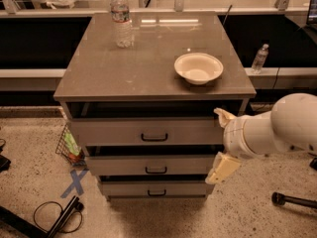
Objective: Open top drawer
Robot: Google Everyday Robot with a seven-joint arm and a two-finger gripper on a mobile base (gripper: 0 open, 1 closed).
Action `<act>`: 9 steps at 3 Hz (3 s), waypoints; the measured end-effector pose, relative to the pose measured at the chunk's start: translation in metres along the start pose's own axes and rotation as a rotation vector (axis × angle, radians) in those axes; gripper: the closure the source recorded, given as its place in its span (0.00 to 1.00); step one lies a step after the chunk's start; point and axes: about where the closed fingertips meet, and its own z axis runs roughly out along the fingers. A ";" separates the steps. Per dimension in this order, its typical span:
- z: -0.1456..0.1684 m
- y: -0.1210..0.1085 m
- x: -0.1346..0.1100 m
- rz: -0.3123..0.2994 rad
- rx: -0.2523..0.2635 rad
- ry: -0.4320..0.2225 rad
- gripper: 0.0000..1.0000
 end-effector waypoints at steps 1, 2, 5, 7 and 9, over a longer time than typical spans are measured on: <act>0.031 0.000 0.001 0.002 -0.030 0.000 0.00; 0.056 -0.007 0.005 -0.012 -0.051 0.022 0.00; 0.109 -0.045 0.034 -0.062 -0.076 0.093 0.00; 0.132 -0.038 0.013 -0.103 -0.134 0.099 0.41; 0.142 -0.028 0.005 -0.114 -0.166 0.094 0.88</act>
Offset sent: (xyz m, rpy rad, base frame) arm 0.0541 0.0225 -0.0728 -0.0694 0.0664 0.0466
